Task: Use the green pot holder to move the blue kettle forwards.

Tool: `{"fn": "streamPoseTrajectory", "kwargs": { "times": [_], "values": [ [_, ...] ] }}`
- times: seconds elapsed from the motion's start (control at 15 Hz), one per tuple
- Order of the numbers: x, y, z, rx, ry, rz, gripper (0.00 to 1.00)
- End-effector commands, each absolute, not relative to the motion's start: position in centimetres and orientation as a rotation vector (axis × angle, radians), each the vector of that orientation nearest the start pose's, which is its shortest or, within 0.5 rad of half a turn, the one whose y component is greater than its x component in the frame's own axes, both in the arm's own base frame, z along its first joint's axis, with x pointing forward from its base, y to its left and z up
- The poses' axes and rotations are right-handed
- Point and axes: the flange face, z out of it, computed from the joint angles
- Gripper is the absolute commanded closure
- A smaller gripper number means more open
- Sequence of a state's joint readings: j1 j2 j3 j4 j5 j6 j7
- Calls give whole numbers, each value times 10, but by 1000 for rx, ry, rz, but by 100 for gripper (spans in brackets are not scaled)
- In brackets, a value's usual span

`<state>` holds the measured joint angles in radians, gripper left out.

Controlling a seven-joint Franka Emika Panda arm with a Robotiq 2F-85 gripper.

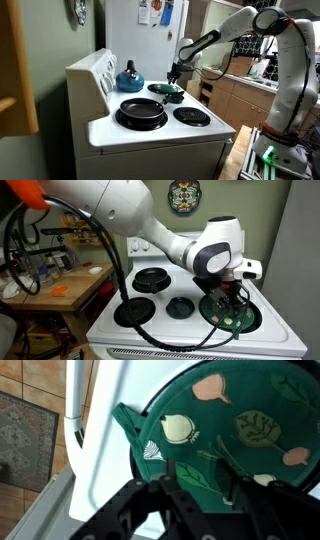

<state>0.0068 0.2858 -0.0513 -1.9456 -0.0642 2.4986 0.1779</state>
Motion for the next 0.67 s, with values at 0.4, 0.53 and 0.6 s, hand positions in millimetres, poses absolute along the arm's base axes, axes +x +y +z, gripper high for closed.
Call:
{"fn": "streamPoseTrajectory", "kwargs": {
  "times": [0.4, 0.53, 0.6],
  "values": [
    [573, -66, 334, -2979, 594, -322, 0],
    [572, -72, 331, -2923, 671, -362, 0],
    [573, -74, 329, -2892, 701, -382, 0]
  ]
}}
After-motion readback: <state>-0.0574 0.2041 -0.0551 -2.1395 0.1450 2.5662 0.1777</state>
